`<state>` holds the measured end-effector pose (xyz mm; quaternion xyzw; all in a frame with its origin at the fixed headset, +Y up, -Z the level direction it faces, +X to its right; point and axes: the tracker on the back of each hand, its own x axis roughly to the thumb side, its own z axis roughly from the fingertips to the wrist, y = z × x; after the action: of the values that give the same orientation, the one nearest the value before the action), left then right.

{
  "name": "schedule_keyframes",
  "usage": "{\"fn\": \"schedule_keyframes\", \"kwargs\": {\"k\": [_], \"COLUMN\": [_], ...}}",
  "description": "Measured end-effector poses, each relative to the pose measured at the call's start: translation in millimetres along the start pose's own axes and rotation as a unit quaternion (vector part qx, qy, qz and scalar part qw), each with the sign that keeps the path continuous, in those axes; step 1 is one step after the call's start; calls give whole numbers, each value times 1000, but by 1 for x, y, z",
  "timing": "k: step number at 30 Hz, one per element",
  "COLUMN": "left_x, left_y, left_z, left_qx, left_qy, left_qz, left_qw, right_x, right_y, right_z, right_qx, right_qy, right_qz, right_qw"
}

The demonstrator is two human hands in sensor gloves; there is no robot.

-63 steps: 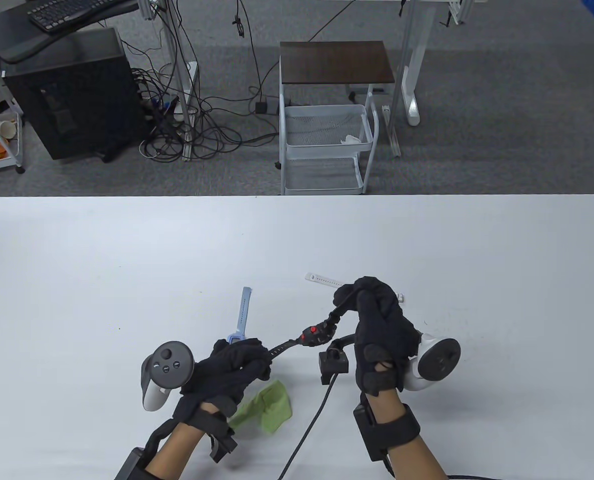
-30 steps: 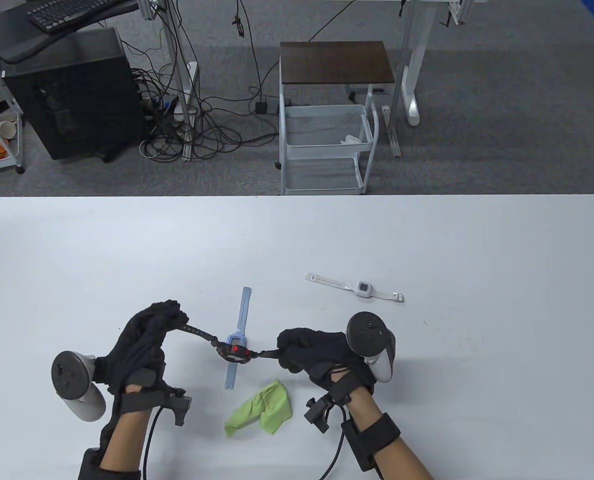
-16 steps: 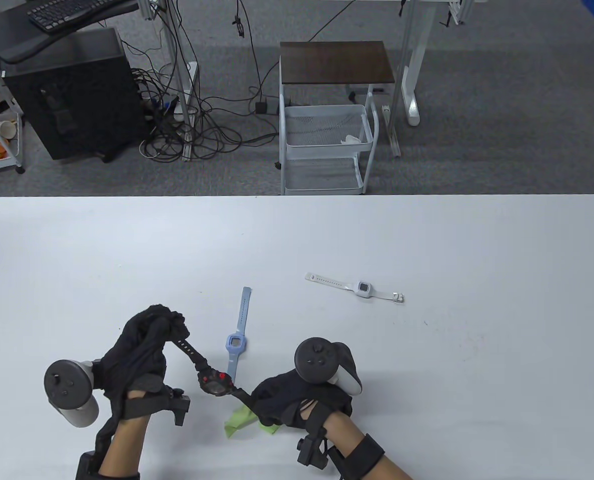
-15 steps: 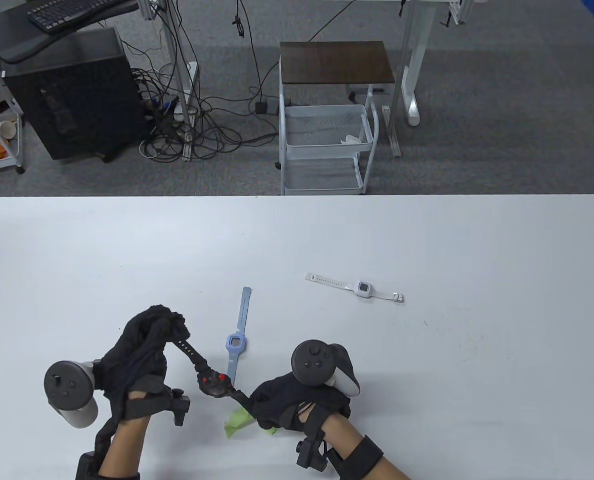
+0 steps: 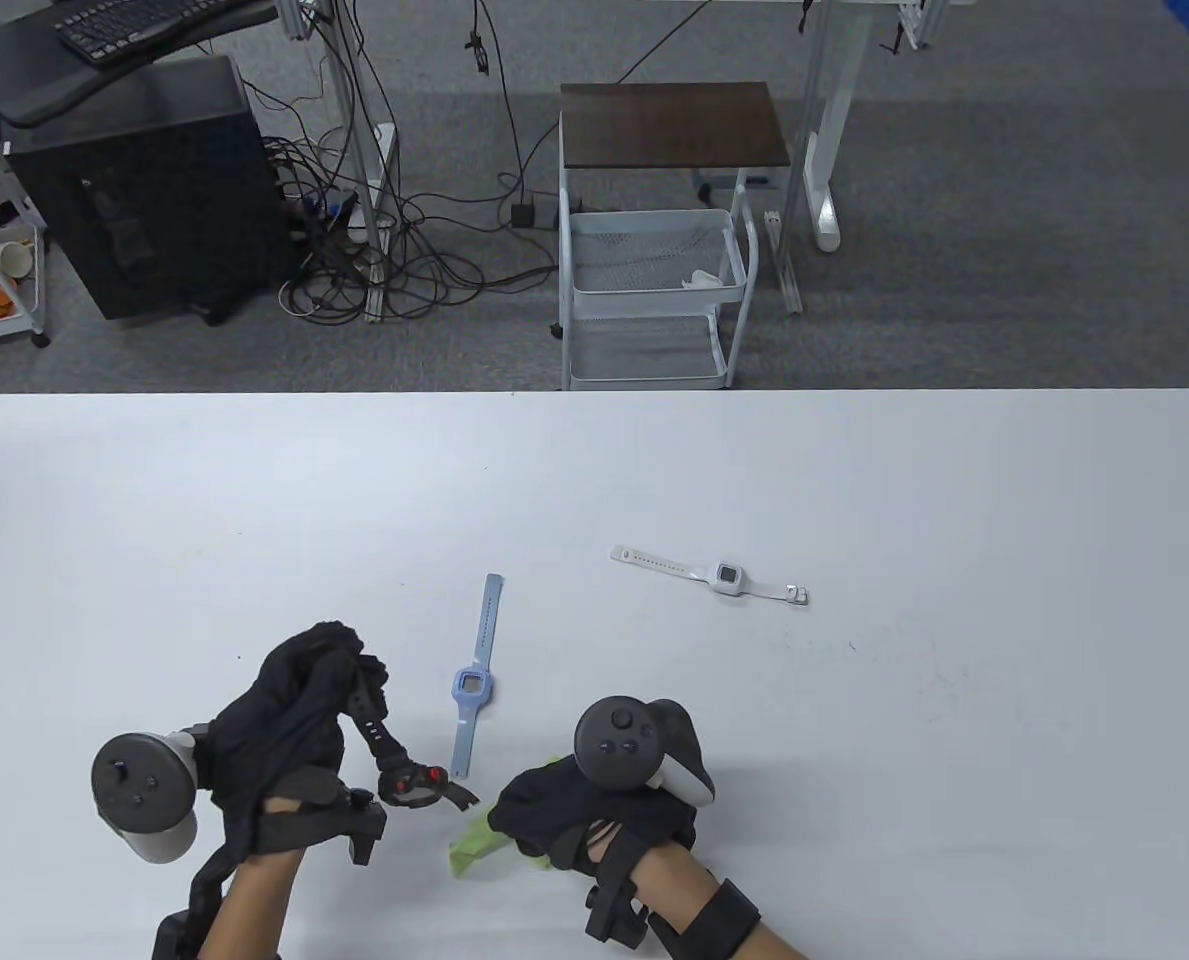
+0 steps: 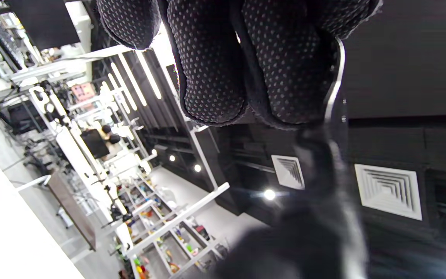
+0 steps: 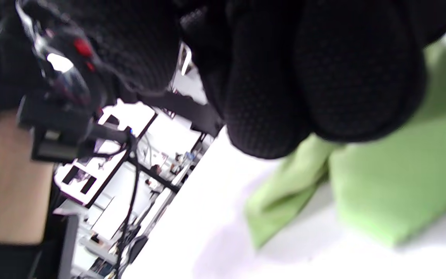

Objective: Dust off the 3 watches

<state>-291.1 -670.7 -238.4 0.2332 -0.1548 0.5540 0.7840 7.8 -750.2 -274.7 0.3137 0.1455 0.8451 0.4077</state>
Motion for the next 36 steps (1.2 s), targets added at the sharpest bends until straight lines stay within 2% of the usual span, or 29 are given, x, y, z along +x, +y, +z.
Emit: {"fn": "schedule_keyframes", "kwargs": {"k": [4, 7, 9, 14, 20, 26, 36], "left_x": [-4, -10, -15, -20, -18, -18, -15], "left_y": [-3, -5, -9, -20, -29, -36, -44], "left_z": [-1, -1, -1, -2, -2, -1, 1], "left_qx": [-10, -19, -29, -62, -85, -94, -109], "left_qy": [9, 22, 31, 40, 41, 45, 47], "left_qz": [-3, -5, -3, 4, 8, 35, 63], "left_qw": [1000, 1000, 999, 997, 996, 994, 991], "right_x": [-9, -16, -22, -35, -42, -42, -43], "right_y": [-23, -31, -30, -16, -10, -6, -19], "right_z": [3, 3, 1, -3, -6, -8, -5], "right_qx": [-64, -81, -63, 40, 43, 44, -43], "right_qy": [-5, -17, -25, 19, 49, 32, 23], "right_qz": [29, 47, 75, 141, 181, 192, 160], "right_qw": [998, 995, 995, 989, 981, 980, 986]}}
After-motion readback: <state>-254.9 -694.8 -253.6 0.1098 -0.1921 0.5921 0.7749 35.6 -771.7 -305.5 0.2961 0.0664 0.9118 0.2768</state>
